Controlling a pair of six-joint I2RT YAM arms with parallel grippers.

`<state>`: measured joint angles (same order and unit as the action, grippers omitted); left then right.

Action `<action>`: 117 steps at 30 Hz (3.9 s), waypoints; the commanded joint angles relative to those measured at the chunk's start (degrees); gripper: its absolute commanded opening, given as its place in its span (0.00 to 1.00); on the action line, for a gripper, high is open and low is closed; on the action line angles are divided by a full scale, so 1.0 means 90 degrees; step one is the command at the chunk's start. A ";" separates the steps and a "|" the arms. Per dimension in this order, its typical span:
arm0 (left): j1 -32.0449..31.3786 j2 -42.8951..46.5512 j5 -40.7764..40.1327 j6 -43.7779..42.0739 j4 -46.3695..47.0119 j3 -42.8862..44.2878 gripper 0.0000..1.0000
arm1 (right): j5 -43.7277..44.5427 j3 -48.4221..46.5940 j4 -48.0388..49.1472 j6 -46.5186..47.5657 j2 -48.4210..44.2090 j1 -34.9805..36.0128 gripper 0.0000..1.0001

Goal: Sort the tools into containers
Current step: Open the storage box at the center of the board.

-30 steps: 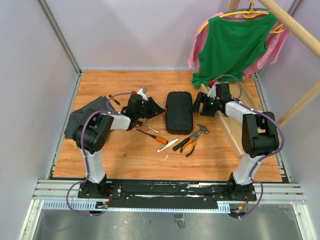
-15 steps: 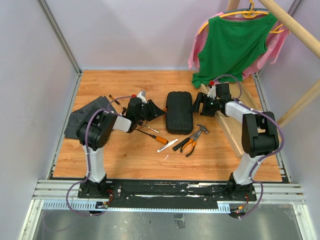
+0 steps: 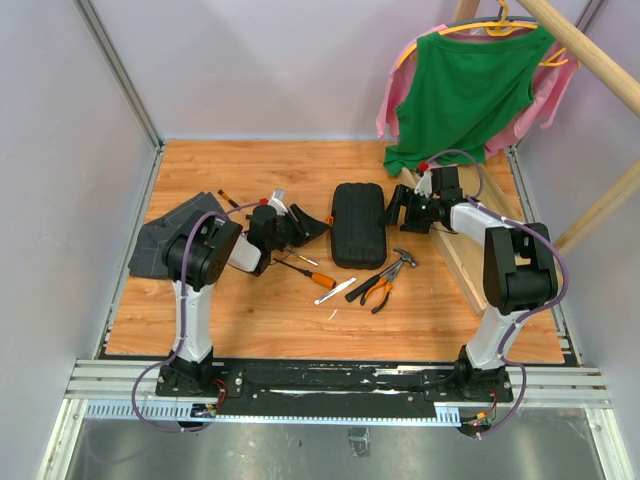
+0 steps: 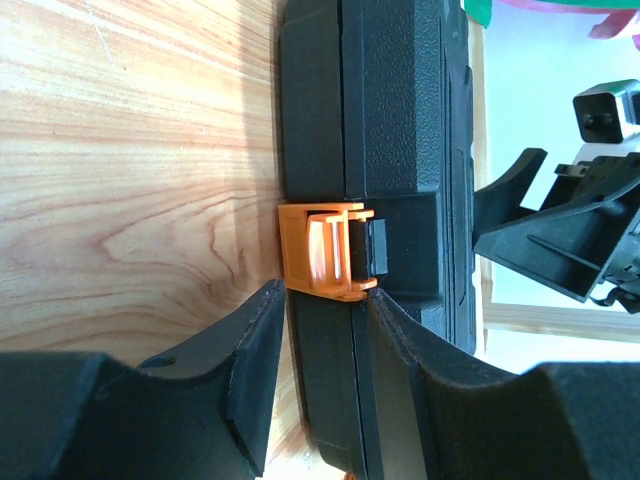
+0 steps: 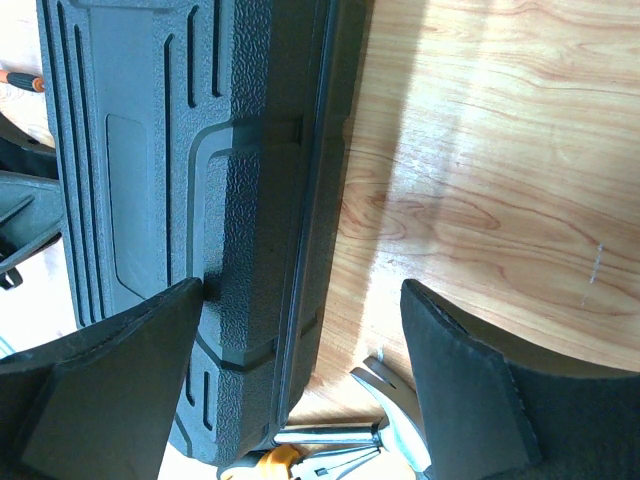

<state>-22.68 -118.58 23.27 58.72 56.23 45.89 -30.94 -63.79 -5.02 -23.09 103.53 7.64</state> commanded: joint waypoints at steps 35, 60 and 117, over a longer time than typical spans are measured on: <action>0.0186 -0.1018 0.0323 0.1427 0.2242 0.0097 0.34 | 0.0002 -0.0195 -0.0234 0.0144 0.0118 0.0077 0.80; 0.0185 -0.0592 0.0195 0.0585 0.1007 0.0302 0.05 | 0.0077 -0.0165 -0.0268 0.0184 0.0006 0.0069 0.80; -0.0937 0.2618 -0.3693 -0.3821 -0.7217 0.3240 0.00 | 0.1227 0.0811 -0.0602 0.0204 -0.1442 0.0334 0.89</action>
<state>-29.91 -98.19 -5.93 27.18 -5.67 71.20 -23.86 -57.10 -8.54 -21.87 91.72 8.67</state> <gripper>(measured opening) 0.161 0.892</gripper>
